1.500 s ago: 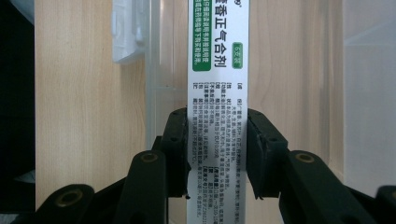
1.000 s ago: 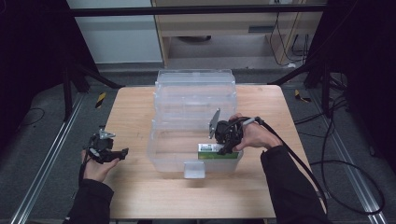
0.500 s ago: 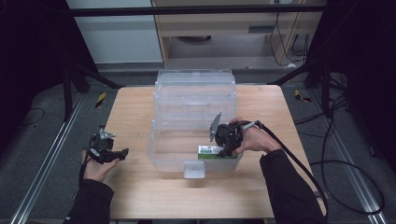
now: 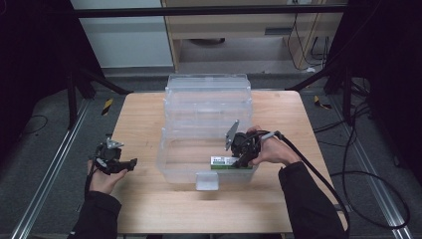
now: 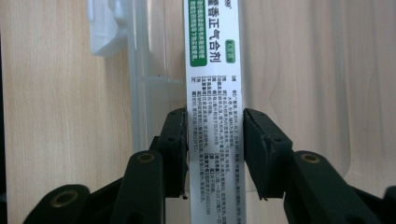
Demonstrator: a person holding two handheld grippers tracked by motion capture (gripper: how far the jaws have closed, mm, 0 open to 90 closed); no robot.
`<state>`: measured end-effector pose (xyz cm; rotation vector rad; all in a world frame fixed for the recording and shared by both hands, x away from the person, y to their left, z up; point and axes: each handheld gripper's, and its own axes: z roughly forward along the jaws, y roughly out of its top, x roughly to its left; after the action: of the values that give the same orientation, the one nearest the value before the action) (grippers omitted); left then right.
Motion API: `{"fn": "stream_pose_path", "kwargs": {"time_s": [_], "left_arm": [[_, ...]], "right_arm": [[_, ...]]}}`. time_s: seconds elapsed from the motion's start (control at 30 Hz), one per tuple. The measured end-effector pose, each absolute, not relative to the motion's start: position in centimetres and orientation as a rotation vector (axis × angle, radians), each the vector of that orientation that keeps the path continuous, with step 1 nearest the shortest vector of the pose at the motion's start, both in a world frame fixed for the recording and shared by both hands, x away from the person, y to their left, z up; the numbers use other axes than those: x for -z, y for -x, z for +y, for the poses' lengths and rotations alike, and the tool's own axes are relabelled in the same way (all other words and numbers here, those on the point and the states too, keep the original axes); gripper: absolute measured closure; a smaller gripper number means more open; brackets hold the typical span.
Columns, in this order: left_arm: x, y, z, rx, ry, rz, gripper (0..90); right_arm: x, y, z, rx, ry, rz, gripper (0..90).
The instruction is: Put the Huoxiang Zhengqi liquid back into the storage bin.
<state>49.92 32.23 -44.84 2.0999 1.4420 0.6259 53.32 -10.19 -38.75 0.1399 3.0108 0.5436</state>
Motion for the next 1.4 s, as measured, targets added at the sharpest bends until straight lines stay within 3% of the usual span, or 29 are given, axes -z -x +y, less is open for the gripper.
{"fn": "stream_pose_path", "kwargs": {"time_s": [0.63,1.4], "left_arm": [[44.7,-49.9,31.9,-0.629,-2.104,1.429,30.9],[44.5,-49.8,32.1,-0.629,-2.092,1.425,31.0]], "right_arm": [[35.3,-51.0,-11.3,-0.833,-0.276,2.875,50.8],[36.3,-49.4,-8.4,-0.786,-0.228,2.933,52.5]]}}
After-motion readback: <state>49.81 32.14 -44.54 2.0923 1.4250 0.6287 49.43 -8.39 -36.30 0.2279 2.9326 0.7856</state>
